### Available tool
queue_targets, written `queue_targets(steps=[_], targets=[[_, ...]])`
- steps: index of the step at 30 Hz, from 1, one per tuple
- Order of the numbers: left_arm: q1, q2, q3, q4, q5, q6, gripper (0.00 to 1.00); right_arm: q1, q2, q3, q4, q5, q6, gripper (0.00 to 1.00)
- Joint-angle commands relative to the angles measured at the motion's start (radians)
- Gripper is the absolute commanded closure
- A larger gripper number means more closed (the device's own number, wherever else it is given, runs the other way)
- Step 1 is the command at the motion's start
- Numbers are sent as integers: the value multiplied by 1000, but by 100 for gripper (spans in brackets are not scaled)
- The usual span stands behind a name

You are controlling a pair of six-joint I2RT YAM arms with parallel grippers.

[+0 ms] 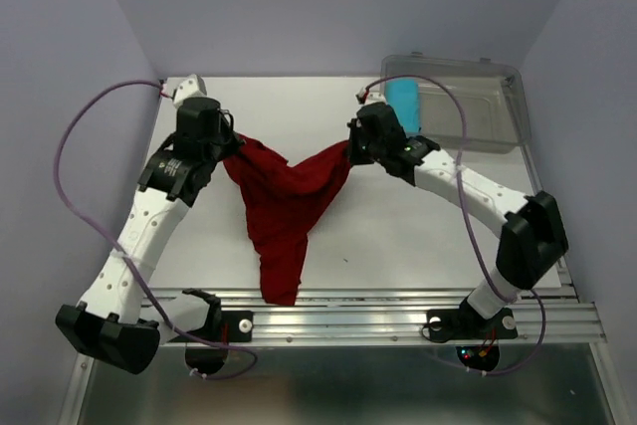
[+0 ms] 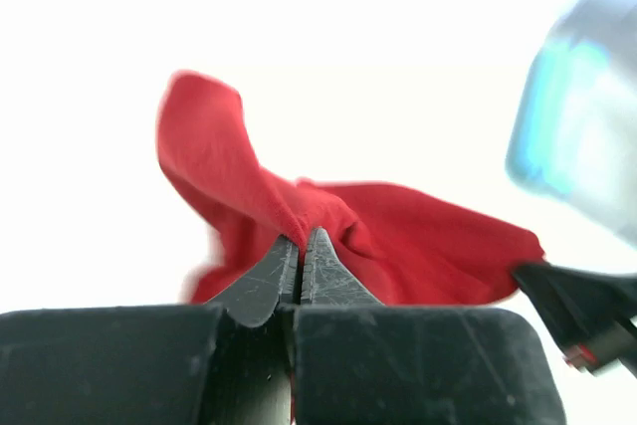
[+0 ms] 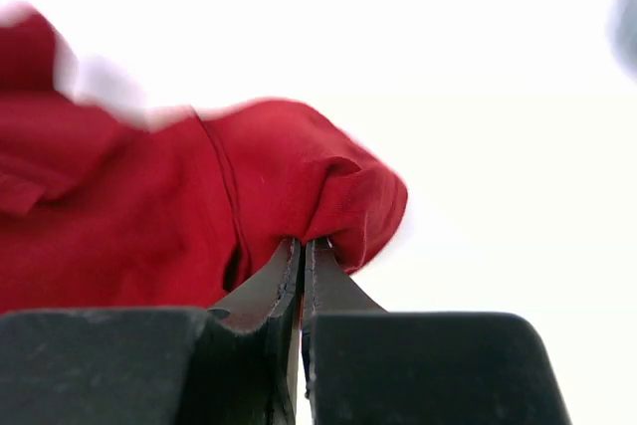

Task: Roll the t-shirts
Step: Flatten out the T-shirt at the center of the board.

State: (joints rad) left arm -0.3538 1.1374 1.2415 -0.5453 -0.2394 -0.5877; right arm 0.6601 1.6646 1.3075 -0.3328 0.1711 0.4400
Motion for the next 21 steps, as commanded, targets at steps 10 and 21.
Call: queue_targets(steps=[10, 21], targets=[[33, -186, 387, -85, -169, 115, 100, -1, -364, 194, -8, 131, -67, 99], [35, -286, 480, -19, -2, 129, 100, -1, -583, 297, -20, 28, -67, 99]])
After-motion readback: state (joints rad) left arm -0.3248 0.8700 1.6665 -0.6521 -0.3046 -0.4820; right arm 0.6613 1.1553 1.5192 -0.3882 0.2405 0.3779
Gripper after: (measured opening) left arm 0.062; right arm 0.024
